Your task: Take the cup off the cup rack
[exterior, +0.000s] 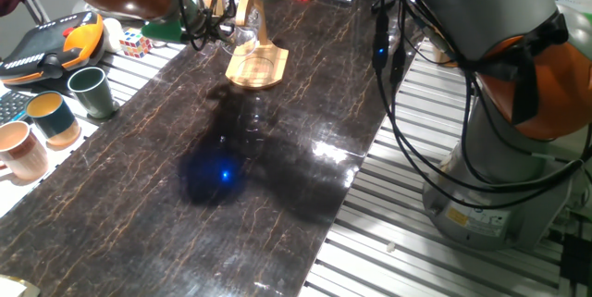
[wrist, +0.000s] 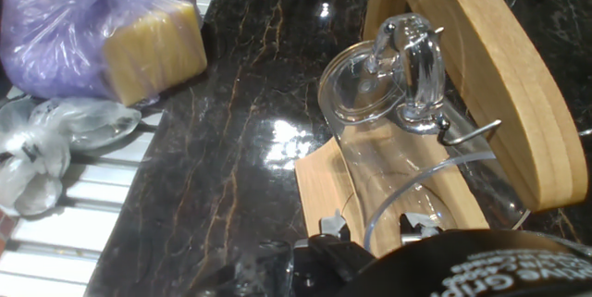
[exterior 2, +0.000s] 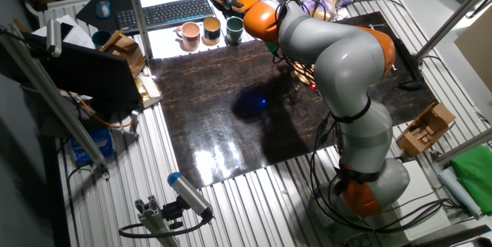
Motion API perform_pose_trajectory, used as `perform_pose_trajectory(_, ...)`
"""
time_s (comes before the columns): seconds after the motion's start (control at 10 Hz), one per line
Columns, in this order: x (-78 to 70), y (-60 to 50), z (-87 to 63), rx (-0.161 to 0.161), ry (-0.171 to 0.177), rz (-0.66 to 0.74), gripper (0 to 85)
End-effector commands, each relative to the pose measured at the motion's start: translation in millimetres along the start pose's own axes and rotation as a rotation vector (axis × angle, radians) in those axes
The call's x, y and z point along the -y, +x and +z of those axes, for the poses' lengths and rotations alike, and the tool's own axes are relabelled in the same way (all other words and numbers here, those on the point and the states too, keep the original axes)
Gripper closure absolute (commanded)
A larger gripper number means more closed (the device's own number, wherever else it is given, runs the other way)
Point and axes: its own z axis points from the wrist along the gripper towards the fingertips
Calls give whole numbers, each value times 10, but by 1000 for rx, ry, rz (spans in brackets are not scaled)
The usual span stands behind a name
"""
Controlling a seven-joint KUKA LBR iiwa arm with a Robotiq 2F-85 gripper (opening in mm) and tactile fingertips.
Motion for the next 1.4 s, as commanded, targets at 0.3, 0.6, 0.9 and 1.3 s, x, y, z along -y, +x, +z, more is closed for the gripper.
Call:
perform_pose_trajectory(0.3,4,-14,24,10,11,36,493)
perform_pose_trajectory(0.6,16,-29,31,14,18,41,507)
perform_pose_trajectory(0.9,22,-37,28,27,53,61,533)
perform_pose_trajectory(1.3,23,-40,25,50,77,75,537)
